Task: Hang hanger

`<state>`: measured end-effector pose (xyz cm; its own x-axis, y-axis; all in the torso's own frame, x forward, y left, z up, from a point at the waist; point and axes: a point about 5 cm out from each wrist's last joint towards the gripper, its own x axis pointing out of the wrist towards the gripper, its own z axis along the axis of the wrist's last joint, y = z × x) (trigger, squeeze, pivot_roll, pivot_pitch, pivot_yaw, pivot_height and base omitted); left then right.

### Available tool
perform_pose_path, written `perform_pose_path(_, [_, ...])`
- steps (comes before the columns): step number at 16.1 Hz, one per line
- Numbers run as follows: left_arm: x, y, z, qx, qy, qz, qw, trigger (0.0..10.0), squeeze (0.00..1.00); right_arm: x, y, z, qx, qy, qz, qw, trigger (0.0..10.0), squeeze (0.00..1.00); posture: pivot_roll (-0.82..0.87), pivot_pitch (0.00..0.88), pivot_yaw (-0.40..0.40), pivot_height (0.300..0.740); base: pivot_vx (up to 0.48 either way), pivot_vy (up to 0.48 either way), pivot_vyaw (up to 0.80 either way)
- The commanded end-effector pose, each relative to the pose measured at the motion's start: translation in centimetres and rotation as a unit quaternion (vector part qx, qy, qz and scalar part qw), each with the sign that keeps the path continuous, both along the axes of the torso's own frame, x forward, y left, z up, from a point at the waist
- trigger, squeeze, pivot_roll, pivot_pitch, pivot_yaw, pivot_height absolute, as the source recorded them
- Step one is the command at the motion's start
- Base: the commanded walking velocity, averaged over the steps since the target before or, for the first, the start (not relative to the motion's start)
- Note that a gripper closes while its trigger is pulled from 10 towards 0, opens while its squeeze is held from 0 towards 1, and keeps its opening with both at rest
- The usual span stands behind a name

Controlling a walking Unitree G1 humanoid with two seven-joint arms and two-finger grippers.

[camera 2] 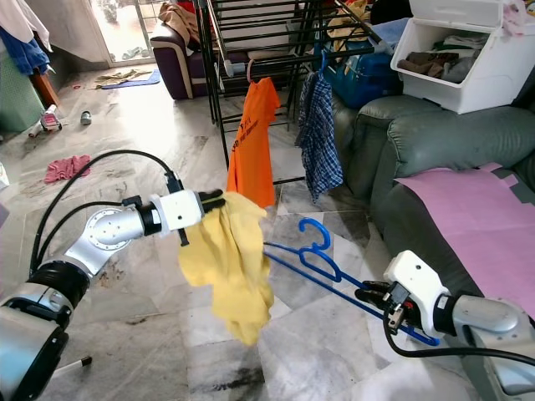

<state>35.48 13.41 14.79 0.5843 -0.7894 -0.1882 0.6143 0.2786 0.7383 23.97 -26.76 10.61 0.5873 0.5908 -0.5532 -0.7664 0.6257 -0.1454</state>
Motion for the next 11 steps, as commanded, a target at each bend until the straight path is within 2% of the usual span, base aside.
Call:
perform_pose_path(1, [-0.1, -0.3, 1.2, -0.021, -0.026, -0.018, 0.999, 10.0, 0.0, 0.4, 0.4, 0.2, 0.003, -0.012, 0.005, 1.0, 10.0, 0.0, -0.04, 0.0, 0.062, 0.74, 0.0, 0.0, 0.0])
perform_pose_path(3, [-0.2, -1.1, 1.7, -0.04, -0.042, -0.032, 0.998, 10.0, 0.0, 0.4, 0.9, -0.2, 0.012, -0.007, 0.01, 1.0, 10.0, 0.0, -0.03, 0.0, 0.06, 0.74, 0.0, 0.0, 0.0])
perform_pose_path(6, [-0.2, -1.6, 1.7, -0.043, -0.044, -0.036, 0.997, 10.0, 0.0, 0.1, 1.4, -0.5, 0.021, 0.005, 0.023, 0.999, 10.0, 0.0, -0.04, 0.0, 0.062, 0.74, 0.0, 0.0, 0.0])
perform_pose_path(9, [0.2, -0.7, 1.4, -0.019, -0.037, -0.01, 0.999, 10.0, 0.0, -0.7, 0.5, 0.3, 0.013, 0.019, 0.028, 0.999, 10.0, 0.0, -0.05, 0.0, 0.071, 0.74, 0.0, 0.0, 0.0])
perform_pose_path(11, [0.5, -0.1, 1.6, -0.019, -0.039, 0.009, 0.999, 10.0, 0.0, -1.2, 0.2, 0.7, 0.018, 0.035, 0.037, 0.999, 10.0, 0.0, -0.05, 0.0, 0.071, 0.74, 0.0, 0.0, 0.0])
